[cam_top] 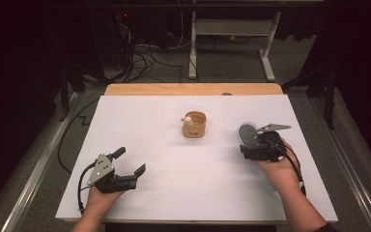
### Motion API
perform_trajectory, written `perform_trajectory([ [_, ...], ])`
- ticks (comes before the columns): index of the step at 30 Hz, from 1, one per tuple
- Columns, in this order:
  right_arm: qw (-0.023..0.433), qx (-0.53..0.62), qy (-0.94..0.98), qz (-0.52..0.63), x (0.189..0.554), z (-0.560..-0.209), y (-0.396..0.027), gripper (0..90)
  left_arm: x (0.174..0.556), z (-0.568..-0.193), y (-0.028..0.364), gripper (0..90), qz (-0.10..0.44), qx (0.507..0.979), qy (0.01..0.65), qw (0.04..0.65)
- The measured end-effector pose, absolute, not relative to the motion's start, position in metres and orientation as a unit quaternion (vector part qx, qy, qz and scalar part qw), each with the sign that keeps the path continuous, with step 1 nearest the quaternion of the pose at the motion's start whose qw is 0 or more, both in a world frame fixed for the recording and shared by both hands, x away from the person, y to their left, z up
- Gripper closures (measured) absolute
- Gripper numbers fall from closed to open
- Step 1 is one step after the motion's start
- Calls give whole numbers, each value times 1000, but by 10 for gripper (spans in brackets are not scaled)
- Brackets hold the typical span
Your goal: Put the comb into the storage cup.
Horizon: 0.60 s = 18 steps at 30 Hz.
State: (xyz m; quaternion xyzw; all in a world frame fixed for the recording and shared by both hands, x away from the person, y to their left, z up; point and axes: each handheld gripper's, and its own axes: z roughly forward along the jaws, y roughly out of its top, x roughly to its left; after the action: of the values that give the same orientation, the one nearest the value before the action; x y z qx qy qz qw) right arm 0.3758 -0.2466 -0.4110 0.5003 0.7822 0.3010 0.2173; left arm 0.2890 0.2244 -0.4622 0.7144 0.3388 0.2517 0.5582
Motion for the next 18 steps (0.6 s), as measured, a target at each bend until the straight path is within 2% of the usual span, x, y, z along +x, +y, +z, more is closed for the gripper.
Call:
perform_trajectory([
  [18, 253, 477, 747, 388, 357, -399, -244, 207, 288, -462, 224, 67, 249, 714, 338, 561],
])
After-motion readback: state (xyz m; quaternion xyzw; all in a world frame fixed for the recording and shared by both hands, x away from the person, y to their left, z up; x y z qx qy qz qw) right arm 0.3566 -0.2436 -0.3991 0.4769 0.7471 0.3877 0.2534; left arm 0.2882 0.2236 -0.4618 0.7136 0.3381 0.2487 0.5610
